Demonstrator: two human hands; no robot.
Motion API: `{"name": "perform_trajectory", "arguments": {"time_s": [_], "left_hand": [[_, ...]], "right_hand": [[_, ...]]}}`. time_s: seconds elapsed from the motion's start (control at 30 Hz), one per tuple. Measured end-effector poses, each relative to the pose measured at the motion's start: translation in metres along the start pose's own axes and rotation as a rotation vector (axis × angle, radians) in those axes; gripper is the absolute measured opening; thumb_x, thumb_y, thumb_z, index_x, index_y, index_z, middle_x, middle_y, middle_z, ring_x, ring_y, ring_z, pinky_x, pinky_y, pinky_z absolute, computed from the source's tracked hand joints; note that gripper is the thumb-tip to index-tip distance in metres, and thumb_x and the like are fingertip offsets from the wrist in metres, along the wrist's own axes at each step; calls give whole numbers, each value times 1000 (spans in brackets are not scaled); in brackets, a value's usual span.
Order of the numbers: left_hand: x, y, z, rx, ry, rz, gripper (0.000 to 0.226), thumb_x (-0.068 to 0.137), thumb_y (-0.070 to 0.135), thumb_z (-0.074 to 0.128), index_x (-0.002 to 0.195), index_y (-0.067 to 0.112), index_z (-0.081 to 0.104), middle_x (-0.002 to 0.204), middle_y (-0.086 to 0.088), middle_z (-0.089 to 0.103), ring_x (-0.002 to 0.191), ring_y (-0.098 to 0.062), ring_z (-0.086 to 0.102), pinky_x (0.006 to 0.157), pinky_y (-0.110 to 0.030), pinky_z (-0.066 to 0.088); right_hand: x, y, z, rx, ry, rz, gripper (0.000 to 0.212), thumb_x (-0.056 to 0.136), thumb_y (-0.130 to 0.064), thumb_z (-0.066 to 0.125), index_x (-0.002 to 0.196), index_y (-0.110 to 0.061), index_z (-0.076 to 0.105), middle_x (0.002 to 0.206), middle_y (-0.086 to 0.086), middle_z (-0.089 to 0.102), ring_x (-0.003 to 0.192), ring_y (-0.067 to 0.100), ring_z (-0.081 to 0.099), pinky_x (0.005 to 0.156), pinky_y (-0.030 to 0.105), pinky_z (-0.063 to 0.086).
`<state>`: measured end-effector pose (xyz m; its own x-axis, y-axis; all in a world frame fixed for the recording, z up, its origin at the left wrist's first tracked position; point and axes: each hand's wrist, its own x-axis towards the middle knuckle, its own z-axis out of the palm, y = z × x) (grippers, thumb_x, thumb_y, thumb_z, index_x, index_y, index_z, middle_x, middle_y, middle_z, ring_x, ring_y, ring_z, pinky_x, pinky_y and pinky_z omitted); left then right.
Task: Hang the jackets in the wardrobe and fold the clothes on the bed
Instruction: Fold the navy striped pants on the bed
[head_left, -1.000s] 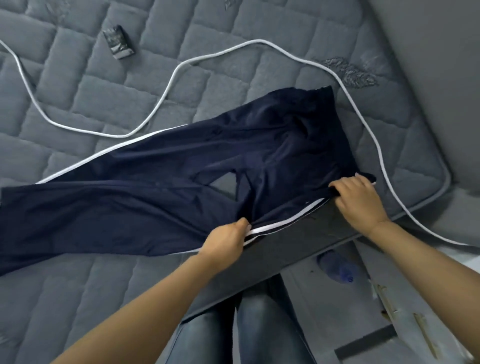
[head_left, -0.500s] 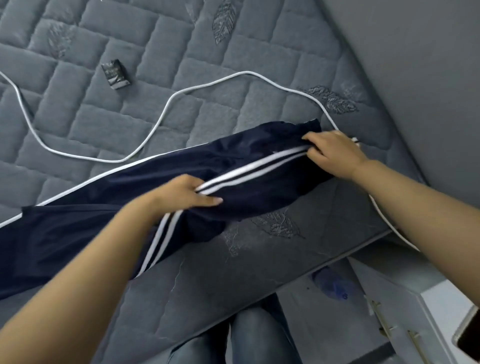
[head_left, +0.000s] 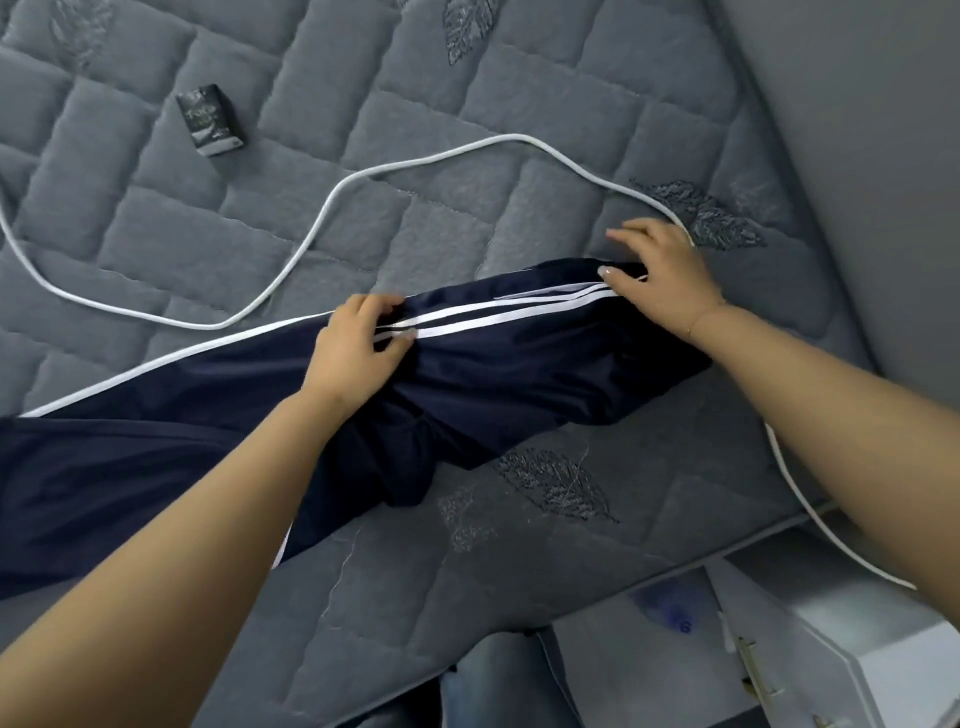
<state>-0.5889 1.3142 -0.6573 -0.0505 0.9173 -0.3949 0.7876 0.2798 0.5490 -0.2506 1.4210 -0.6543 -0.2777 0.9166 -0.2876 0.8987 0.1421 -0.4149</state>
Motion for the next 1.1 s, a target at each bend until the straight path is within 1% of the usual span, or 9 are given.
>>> {"name": "perform_trajectory", "arguments": {"time_s": [0.13,0.23,0.4,0.57,0.67,0.8,0.9,1.0,1.1], "left_hand": [[14,4,11,125,5,47,30,92,35,65,102,7,65,112,-6,56,108,-28,50,87,-39,42],[21,1,7,117,36,12,29,97,39,56,93,11,57,97,-1,54,93,-24,52,73,-31,33],[31,-6,4,18,-5,-133,24,97,44,52,93,20,51,89,3,60,84,-19,52,72,-34,37],[28,-7,8,-183,54,-188,19,96,37,58,86,21,56,77,11,59,82,-16,56,76,-31,42],[24,-9,9,-239,83,-171,20,95,38,60,77,31,54,71,17,59,71,2,53,70,-21,39],[28,-5,8,-263,107,-124,20,93,41,61,76,32,54,69,19,59,67,6,52,69,-17,41],[37,1,8,-240,112,-107,20,90,47,62,77,35,52,70,20,61,68,3,53,69,-21,43],[43,4,8,-164,81,-127,10,92,38,63,91,34,53,85,18,60,87,-9,58,76,-27,41],[34,3,7,-153,90,-151,31,89,29,68,117,21,56,111,6,57,106,-16,56,89,-30,43]], "right_hand": [[19,1,8,-200,-241,-19,36,95,-35,57,122,-11,62,122,14,60,119,33,50,99,40,33],[34,4,7,-312,-97,-25,34,99,-36,49,113,-9,65,117,16,63,113,34,56,93,40,32],[57,6,-1,-297,69,113,30,99,-27,49,120,-11,64,121,19,57,117,37,49,100,41,29],[19,-13,8,-262,135,-287,39,91,-43,59,112,-12,68,111,8,63,108,30,57,108,39,25],[12,-1,1,-360,50,-336,37,87,-40,67,106,-9,68,109,11,61,107,33,56,113,45,22],[29,14,-10,-498,69,-440,28,93,-30,61,95,-2,65,99,18,61,96,37,58,108,46,26],[47,19,-20,-527,183,-280,23,95,-26,55,101,-4,63,100,19,60,98,38,56,108,45,24],[55,9,-16,-487,90,-77,26,94,-21,57,115,-6,61,114,20,57,111,38,51,111,45,21],[41,-13,-1,-394,84,-19,42,92,-13,55,134,-10,51,133,16,51,125,34,44,117,43,15]]}}
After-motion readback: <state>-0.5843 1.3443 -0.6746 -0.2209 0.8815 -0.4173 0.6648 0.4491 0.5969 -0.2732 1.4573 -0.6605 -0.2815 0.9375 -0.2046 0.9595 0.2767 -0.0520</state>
